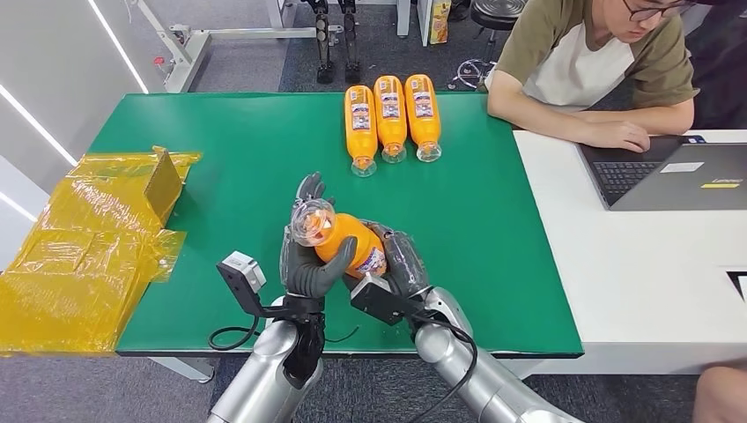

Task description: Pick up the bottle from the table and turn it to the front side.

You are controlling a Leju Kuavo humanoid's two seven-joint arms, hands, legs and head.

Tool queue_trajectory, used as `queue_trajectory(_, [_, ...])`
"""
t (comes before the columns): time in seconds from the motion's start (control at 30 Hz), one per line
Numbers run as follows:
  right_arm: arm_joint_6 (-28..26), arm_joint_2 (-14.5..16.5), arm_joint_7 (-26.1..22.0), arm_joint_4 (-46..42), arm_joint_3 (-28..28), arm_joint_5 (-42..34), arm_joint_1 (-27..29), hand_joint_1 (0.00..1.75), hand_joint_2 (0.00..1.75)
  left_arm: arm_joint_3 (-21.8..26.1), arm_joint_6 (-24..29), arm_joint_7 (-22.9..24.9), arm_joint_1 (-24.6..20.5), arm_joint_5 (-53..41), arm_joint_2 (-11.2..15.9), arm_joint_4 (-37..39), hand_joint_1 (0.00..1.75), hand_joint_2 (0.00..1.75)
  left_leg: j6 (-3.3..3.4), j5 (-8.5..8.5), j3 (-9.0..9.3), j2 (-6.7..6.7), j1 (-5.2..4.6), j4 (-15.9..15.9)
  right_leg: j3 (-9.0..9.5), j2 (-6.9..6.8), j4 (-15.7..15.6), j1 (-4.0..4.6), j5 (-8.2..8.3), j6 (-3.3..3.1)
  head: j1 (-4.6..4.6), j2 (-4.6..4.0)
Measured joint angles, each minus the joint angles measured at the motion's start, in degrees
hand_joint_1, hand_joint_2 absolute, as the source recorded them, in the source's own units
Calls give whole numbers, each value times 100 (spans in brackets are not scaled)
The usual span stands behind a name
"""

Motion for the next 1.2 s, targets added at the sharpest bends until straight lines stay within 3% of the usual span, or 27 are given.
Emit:
queue_trajectory(0.4, [39, -2, 186, -98, -87, 340, 63, 171, 175, 1, -21, -2, 0, 2, 0, 0, 175, 175, 0, 0, 0, 1, 0, 0, -1, 0, 0, 0, 0, 0, 0, -1])
queue_trajectory(0.5, [38, -2, 198, -126, -133, 403, 107, 151, 175, 1, -26, -1, 0, -13, -1, 0, 175, 175, 0, 0, 0, 1, 0, 0, -1, 0, 0, 0, 0, 0, 0, 0])
queue_trajectory(0.63, [-8, -2, 217, -170, -192, 467, 184, 0, 175, 1, -35, 0, 0, -32, -1, 0, 175, 175, 0, 0, 0, 1, 0, 0, -2, 1, 0, 0, 0, 0, 0, -1])
queue_trajectory(1.03, [-253, 1, 163, -333, -292, 448, 421, 0, 175, -1, -39, 7, -2, -29, -4, 0, 175, 175, 0, 0, 0, 1, 0, 0, -2, 1, 0, 0, 0, 0, -1, 0])
queue_trajectory(1.2, [-809, 31, -119, -518, -344, 219, 623, 0, 175, -7, 261, 4, -6, -198, -4, -4, 175, 175, 0, 0, -1, 0, 0, 0, -2, 0, 0, 0, 0, 0, -1, 0])
